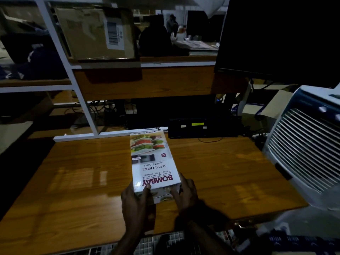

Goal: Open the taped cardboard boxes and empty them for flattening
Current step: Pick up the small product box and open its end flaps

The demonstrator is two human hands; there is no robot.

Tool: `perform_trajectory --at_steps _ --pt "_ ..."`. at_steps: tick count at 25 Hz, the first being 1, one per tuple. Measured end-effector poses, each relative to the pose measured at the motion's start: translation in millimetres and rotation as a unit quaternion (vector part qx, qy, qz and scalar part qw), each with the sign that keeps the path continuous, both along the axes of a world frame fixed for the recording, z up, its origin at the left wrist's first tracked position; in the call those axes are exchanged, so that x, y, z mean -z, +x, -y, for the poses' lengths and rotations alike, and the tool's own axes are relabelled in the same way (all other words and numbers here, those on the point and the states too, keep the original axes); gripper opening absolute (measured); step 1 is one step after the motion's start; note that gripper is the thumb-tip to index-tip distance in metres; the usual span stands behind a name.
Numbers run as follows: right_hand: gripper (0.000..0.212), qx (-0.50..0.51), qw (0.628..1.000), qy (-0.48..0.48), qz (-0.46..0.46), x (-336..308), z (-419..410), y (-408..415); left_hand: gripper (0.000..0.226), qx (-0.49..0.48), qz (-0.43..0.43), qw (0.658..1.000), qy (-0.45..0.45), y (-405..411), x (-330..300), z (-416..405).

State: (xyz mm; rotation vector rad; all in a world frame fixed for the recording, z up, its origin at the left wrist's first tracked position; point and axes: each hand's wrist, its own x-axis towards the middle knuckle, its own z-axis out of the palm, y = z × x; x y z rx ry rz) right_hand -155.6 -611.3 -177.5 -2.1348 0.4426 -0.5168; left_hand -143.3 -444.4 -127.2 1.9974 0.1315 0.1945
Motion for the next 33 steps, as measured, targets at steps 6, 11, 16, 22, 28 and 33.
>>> perform_trajectory --at_steps 6,11,16,22,28,33 --pt "0.072 0.009 0.994 0.098 0.038 1 -25 -9 0.067 0.068 -0.017 0.996 -0.047 -11 5 -17" --pt "0.072 0.015 0.994 0.078 0.077 -37 -43 -6 0.065 0.039 0.007 0.998 -0.054 -11 -29 -25" --pt "0.063 0.073 0.993 -0.023 0.095 -114 -54 7 0.069 0.031 0.123 0.99 -0.063 16 -80 -36" --pt "0.057 0.08 0.987 -0.123 0.058 -209 -38 47 0.056 0.088 0.135 0.987 0.022 66 -155 -44" --pt "0.064 0.05 0.991 -0.121 -0.035 -213 -37 46 0.028 0.115 0.139 0.98 0.081 78 -176 -50" --pt "0.07 0.025 0.994 -0.098 -0.036 -215 -28 42 0.042 0.14 0.104 0.982 0.078 84 -171 -58"
